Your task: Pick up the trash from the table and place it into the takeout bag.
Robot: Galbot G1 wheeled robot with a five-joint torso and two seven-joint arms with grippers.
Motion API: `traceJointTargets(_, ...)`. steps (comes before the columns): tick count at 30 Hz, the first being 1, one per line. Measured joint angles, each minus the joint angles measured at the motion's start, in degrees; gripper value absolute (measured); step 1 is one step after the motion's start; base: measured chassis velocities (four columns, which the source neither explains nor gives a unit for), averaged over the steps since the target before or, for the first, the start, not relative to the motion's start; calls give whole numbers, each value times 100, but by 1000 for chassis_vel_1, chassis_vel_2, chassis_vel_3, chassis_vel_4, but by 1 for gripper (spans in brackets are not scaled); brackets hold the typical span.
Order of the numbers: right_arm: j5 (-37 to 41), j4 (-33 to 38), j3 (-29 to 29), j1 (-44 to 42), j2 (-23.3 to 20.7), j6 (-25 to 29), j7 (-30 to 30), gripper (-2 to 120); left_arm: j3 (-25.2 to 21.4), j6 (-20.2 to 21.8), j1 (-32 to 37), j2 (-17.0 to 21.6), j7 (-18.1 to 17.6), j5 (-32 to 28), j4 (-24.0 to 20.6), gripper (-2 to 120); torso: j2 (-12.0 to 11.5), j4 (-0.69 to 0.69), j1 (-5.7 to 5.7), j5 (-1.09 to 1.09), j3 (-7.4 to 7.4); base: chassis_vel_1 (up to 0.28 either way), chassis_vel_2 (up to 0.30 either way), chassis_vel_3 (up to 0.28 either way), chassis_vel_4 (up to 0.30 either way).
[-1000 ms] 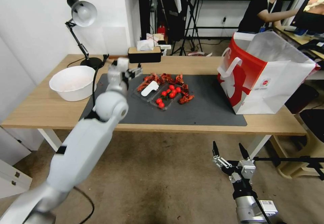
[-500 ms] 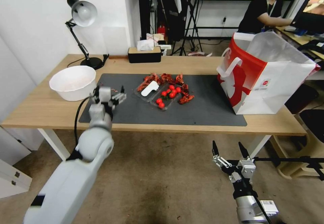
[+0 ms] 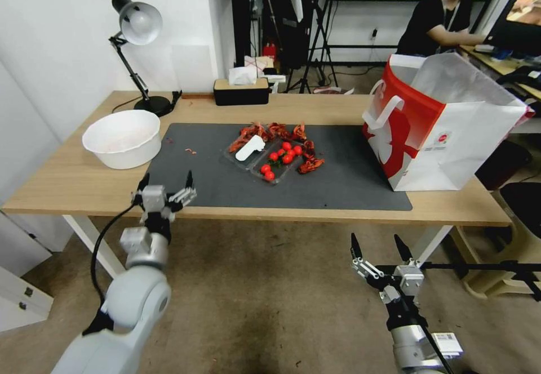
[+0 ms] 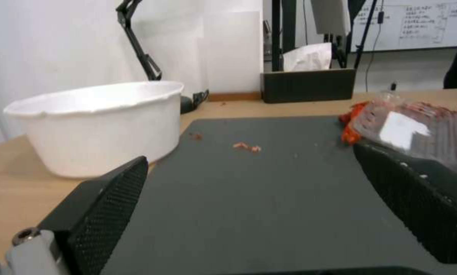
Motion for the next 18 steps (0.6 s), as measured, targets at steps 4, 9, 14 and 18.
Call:
traceJointTargets(4, 0, 6, -33, 0, -16, 0, -3, 100, -172, -308, 294, -83, 116, 63, -60, 100, 0, -1, 0, 2, 0, 0, 0, 0, 0)
traceJointTargets(9, -2, 38, -71, 2, -55, 1, -11, 100, -521, -732, 1100, -274, 409, 108, -314, 100, 1, -1, 0, 0, 0, 0, 0, 0, 0)
traceJointTargets(14, 9, 89, -60, 70, -134, -2, -16, 100, -821, -1130, 1907, -430, 772, 130, -515, 100, 1, -1, 0, 1, 0, 0, 0, 0, 0)
traceJointTargets(18, 27, 93, -36, 142, -150, 6, -45, 100, -914, -1532, 2354, -563, 1020, 147, -520, 100, 0, 0, 0, 1, 0, 0, 0, 0, 0)
